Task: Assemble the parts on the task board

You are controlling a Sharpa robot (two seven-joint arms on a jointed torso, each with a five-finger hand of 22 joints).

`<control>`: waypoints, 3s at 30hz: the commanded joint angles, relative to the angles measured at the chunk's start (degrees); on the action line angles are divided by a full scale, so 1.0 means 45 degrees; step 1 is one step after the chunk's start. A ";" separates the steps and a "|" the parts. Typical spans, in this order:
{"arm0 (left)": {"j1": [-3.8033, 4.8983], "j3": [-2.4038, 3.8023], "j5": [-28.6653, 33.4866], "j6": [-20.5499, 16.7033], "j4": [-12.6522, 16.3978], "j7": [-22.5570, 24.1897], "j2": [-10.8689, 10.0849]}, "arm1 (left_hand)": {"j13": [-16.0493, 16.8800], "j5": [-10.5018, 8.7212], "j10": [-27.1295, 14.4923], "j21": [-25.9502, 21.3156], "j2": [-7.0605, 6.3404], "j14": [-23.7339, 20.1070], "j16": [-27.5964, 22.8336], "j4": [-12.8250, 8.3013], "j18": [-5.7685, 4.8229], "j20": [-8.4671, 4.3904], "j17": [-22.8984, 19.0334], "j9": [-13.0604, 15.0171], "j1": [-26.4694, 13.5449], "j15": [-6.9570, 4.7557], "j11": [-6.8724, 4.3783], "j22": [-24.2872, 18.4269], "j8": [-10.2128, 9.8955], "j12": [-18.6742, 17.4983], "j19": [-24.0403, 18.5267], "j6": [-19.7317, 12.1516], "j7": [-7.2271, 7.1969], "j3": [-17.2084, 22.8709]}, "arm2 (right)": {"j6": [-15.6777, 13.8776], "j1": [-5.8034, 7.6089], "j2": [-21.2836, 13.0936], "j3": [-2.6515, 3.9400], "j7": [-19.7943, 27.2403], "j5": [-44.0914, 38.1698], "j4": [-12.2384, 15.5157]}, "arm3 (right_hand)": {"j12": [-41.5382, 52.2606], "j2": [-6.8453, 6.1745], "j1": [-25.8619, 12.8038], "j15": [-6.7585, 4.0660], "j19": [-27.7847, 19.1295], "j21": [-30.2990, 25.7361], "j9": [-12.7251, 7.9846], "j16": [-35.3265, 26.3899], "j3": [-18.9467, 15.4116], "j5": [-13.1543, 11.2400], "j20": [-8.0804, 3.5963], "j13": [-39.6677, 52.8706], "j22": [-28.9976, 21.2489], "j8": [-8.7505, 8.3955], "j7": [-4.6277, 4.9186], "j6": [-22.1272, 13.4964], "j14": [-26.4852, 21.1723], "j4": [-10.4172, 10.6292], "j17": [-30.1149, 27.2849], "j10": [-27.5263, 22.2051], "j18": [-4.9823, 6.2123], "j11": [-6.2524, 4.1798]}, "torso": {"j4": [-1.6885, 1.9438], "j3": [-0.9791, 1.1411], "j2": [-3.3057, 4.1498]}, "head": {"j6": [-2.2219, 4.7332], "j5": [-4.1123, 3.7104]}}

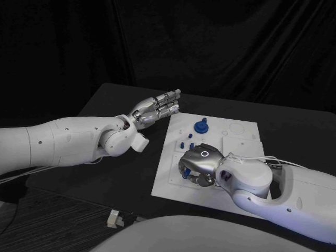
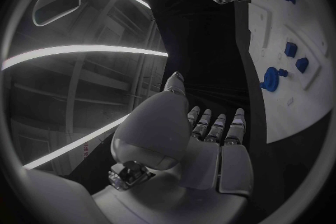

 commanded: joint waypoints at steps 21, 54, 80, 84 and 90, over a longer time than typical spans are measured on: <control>-0.0056 0.0014 0.0076 0.0229 -0.0027 0.0116 0.0081 | 0.0017 0.0072 -0.0029 0.0098 0.0026 -0.0038 0.0079 0.0015 0.0205 0.0017 0.0014 0.0017 0.0104 0.0093 0.0117 0.0033 0.0057 0.0042 0.0117 -0.0016 0.0063 0.0081 | -0.0186 -0.0229 0.0086 0.0008 -0.0022 -0.0160 -0.0320 | -0.0212 0.0035 -0.0469 0.0079 -0.0119 -0.0141 -0.0129 -0.0097 0.0021 -0.1557 0.0056 0.0088 0.1986 -0.0611 0.0100 -0.0665 0.0458 -0.0151 0.0187 -0.0029 0.0038 -0.0002 | -0.0006 -0.0003 0.0006 | 0.0002 0.0017; -0.0181 0.0014 0.0076 0.0338 -0.0096 0.0012 0.0123 | 0.0017 0.0129 -0.0029 0.0126 0.0100 -0.0038 0.0094 -0.0010 0.0196 0.0021 0.0015 0.0037 0.0232 0.0119 0.0049 0.0061 0.0090 0.0045 0.0164 0.0123 0.0344 0.0098 | -0.0419 -0.0304 0.0149 0.0008 -0.0013 -0.0159 -0.0324 | -0.0324 0.0205 -0.0559 -0.0115 -0.0186 -0.0352 0.0328 -0.0238 -0.0098 -0.2737 -0.0108 0.0259 0.1937 -0.0302 -0.0187 -0.0256 0.0372 -0.0427 -0.0071 0.0504 0.0074 -0.0250 | -0.0004 -0.0002 0.0003 | 0.0002 0.0014; -0.0224 0.0014 0.0076 0.0396 -0.0157 -0.0017 0.0153 | 0.0016 0.0164 -0.0030 0.0126 0.0119 -0.0040 0.0093 -0.0020 0.0196 0.0020 0.0014 0.0034 0.0258 0.0120 0.0050 0.0049 0.0088 0.0039 0.0164 0.0112 0.0344 0.0109 | -0.1035 -0.0289 -0.0757 0.0010 -0.0511 -0.0296 0.0241 | -0.1405 -0.0067 -0.0681 0.0212 -0.0859 -0.2118 -0.0982 -0.0854 -0.2322 -0.4675 0.0204 0.0000 0.1562 -0.1646 -0.1032 -0.3224 -0.0224 0.0777 -0.1188 -0.2752 0.0339 0.0506 | -0.0005 0.0002 -0.0001 | 0.0002 -0.0086; -0.0228 0.0014 0.0076 0.0389 -0.0154 -0.0019 0.0146 | 0.0015 0.0181 -0.0032 0.0129 0.0126 -0.0040 0.0096 -0.0027 0.0196 0.0018 0.0015 0.0034 0.0276 0.0121 0.0052 0.0054 0.0086 0.0031 0.0168 0.0110 0.0340 0.0113 | -0.1178 -0.0287 -0.0953 0.0010 -0.0326 -0.0313 0.0425 | -0.1323 0.0002 -0.0486 0.0200 -0.0872 -0.2181 -0.1049 -0.0874 -0.2306 -0.4436 0.0196 0.0021 0.1560 -0.1579 -0.0968 -0.3119 -0.0253 0.0752 -0.1230 -0.2843 0.0348 0.0485 | -0.0003 0.0002 0.0005 | 0.0002 -0.0066; -0.0230 0.0014 0.0076 0.0371 -0.0137 -0.0013 0.0132 | 0.0015 0.0181 -0.0032 0.0129 0.0126 -0.0040 0.0096 -0.0027 0.0196 0.0018 0.0015 0.0034 0.0276 0.0121 0.0052 0.0054 0.0086 0.0031 0.0168 0.0110 0.0340 0.0113 | -0.1241 -0.0295 -0.1174 0.0009 0.0105 -0.0469 0.0805 | -0.1016 0.0086 -0.0015 0.0140 -0.0891 -0.2270 -0.1140 -0.0895 -0.2140 -0.3545 0.0148 0.0101 0.1567 -0.1365 -0.0830 -0.2718 -0.0302 0.0558 -0.1285 -0.2763 0.0357 0.0408 | -0.0011 0.0001 -0.0008 | 0.0002 -0.0045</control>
